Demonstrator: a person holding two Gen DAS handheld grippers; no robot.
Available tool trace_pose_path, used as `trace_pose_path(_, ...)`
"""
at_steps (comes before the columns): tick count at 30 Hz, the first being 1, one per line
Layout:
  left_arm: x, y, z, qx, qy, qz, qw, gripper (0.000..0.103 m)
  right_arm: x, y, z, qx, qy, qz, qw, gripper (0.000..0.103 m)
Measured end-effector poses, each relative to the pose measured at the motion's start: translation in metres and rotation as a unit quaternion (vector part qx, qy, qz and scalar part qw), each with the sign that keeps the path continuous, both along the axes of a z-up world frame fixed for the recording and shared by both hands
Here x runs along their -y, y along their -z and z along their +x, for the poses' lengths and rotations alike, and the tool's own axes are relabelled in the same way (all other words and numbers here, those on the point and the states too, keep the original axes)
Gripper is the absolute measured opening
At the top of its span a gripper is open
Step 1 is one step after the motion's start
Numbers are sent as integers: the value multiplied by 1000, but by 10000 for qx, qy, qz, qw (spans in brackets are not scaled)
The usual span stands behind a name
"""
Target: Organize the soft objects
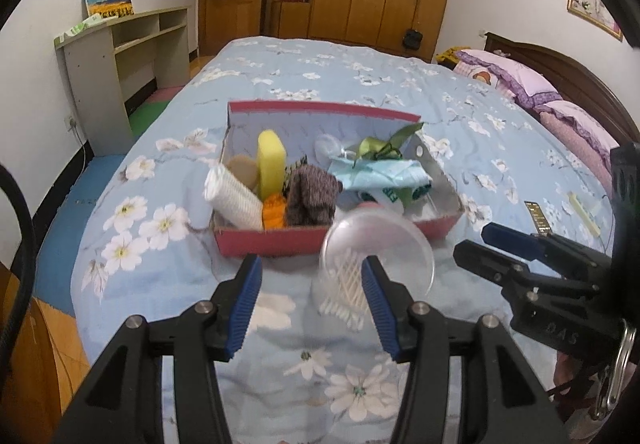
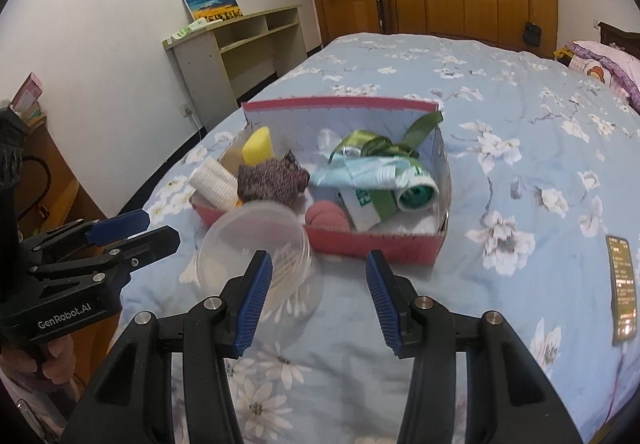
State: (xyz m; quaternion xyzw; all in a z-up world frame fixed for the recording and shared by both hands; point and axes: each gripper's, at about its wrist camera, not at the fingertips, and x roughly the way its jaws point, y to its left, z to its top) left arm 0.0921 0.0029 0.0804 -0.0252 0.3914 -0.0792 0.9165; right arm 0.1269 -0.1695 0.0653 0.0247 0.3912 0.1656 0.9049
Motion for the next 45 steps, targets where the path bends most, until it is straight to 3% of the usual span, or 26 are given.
trace_pose_path(17, 0, 34, -19, -370, -136, 9, 9992, 54, -6, 31, -28, -305, 134, -70, 9994, 50)
trace_pose_path(45, 8, 38, -23, -413, -52, 65, 9991, 54, -1, 37, -29, -365, 251, 43, 9990, 50)
